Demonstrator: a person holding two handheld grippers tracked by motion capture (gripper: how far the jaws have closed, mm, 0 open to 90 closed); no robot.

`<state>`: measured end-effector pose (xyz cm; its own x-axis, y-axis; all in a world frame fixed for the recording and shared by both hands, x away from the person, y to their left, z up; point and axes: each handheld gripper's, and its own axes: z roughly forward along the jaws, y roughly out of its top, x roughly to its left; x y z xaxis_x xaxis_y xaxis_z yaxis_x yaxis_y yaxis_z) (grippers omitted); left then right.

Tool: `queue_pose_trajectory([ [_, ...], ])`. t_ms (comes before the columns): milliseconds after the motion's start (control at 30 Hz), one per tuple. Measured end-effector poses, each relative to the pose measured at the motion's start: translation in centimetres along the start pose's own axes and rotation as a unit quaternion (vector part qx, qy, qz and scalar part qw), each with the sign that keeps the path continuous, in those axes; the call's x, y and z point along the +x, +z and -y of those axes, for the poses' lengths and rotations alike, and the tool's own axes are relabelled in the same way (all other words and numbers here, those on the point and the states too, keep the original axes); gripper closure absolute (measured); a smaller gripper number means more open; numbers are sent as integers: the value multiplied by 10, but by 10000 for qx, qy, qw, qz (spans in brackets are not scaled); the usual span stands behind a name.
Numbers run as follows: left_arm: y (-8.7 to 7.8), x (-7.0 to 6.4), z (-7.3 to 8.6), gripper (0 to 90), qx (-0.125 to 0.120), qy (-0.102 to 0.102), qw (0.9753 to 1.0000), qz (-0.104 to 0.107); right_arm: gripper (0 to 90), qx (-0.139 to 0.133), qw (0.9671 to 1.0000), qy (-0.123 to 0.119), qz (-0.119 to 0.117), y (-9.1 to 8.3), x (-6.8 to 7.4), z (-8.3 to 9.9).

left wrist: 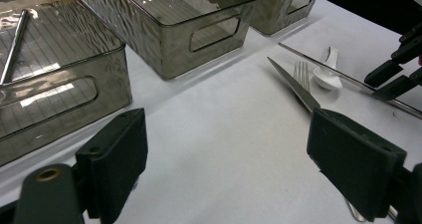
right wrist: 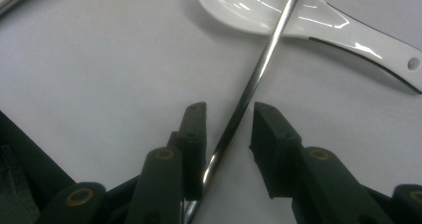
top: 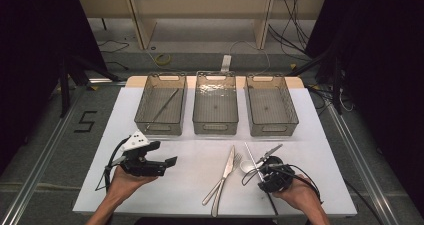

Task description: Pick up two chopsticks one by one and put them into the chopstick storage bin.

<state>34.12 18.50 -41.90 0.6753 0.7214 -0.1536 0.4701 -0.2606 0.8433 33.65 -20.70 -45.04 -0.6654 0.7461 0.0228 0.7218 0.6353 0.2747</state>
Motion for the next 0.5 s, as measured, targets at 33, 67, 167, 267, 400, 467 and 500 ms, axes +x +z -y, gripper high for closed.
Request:
queue_pose_trajectory([
  [33, 0, 0, 0, 157, 7, 8, 10000, -3, 689, -8, 10000, -3, 12, 1, 0, 0],
  [67, 0, 0, 0, 157, 20, 23, 10000, -3, 695, 38, 10000, -90, 17, 1, -1, 0],
  [167, 0, 0, 0, 157, 34, 38, 10000, 1, 719, 77, 10000, -18, 6, 4, 0, -1],
  [267, 1, 0, 0, 157, 35, 40, 10000, 0, 746, 127, 9999, -44, 68, 6, 1, -2],
  [400, 1, -1, 0, 157, 38, 52, 10000, 24, 807, 148, 9999, 27, 66, 6, -2, -2],
  [467, 1, -1, 0, 157, 40, 76, 10000, 12, 828, 156, 9998, 57, 72, 6, -4, -2],
  [500, 1, -2, 0, 158, 30, 73, 10000, 23, 837, 157, 9998, 62, 39, 6, -6, -2],
])
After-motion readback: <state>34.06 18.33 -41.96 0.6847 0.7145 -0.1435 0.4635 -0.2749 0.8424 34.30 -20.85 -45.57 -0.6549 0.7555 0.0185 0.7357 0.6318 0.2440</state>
